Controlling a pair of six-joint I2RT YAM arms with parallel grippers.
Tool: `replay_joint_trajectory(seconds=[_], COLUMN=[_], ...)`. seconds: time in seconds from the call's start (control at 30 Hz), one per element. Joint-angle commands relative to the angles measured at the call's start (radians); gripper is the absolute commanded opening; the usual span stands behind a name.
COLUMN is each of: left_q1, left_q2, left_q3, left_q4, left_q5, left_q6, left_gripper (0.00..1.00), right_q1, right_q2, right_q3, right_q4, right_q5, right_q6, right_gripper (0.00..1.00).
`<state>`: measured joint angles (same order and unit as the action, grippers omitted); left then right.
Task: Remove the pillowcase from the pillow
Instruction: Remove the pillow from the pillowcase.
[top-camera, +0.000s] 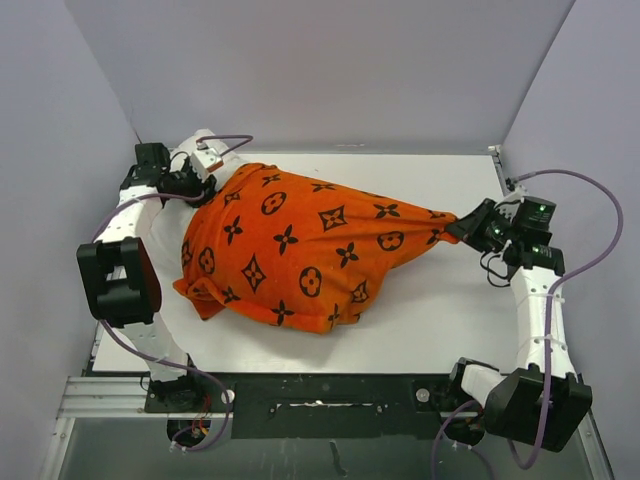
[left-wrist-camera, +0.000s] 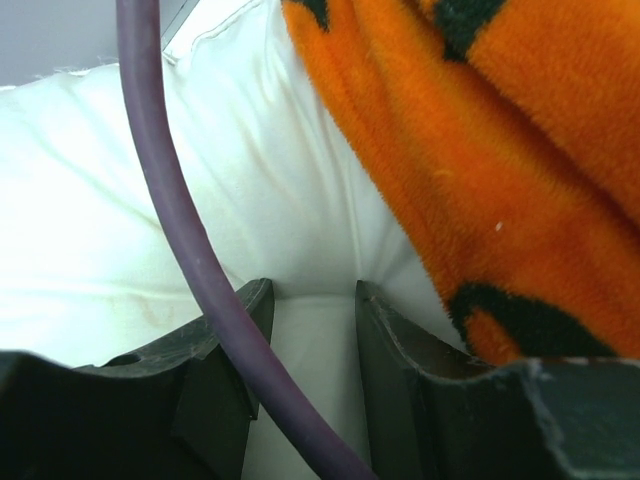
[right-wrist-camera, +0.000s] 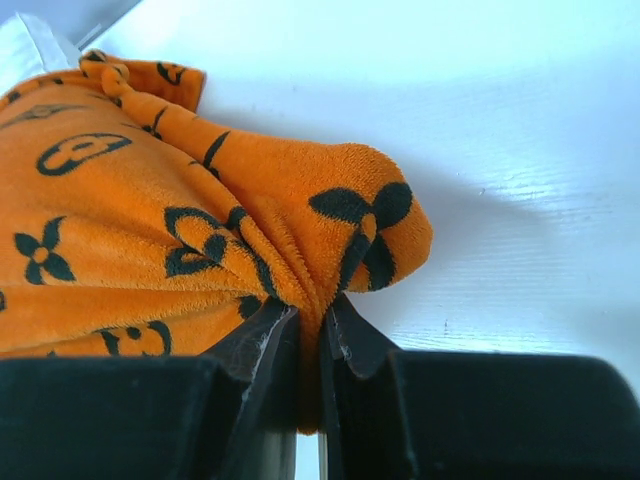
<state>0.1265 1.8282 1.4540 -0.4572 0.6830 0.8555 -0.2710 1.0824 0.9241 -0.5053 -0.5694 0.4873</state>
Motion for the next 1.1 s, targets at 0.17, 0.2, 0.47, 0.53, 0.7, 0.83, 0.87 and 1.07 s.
replay_joint_trajectory(seconds=[0.17, 0.2, 0.47, 0.53, 0.7, 0.83, 0.87, 1.07], left_q1=[0.200, 0.199, 0.143, 0.124, 0.104, 0.093, 0.090, 0.087], left_q2=[0.142, 0.140, 0.130, 0.126, 0.122, 0.114, 0.110, 0.101], left_q3=[-0.119, -0.122, -0.072, -0.075, -0.058, -0.044, -0.046, -0.044], left_q4=[-0.184, -0.183, -0.213, -0.210, -0.214, -0.233, -0.233, -0.245], left_q5=[-0.380, -0.372, -0.328, -0.333, -0.343, -0.348, -0.351, -0.358], left_q6=[0.104, 0.100, 0.009, 0.003, -0.012, -0.024, -0.024, -0.019], left_gripper=[0.00, 0.00, 0.00, 0.00, 0.00, 0.00, 0.00, 0.00], right_q1=[-0.178, -0.176, 0.156, 0.319, 0.817, 1.278, 1.360, 1.504], right_q2=[0.002, 0.000, -0.158, -0.243, -0.326, -0.198, -0.131, 0.225], right_q3=[0.279, 0.270, 0.091, 0.017, -0.150, -0.208, -0.199, -0.095], right_q4=[-0.014, -0.011, -0.085, -0.086, -0.045, 0.108, 0.137, 0.149], right_q5=[0.394, 0.388, 0.479, 0.461, 0.548, 0.844, 0.892, 1.064], right_q6=[0.025, 0.034, -0.128, -0.147, -0.087, -0.150, -0.181, -0.261], right_gripper=[0.00, 0.00, 0.65, 0.72, 0.84, 0.95, 0.98, 0.98])
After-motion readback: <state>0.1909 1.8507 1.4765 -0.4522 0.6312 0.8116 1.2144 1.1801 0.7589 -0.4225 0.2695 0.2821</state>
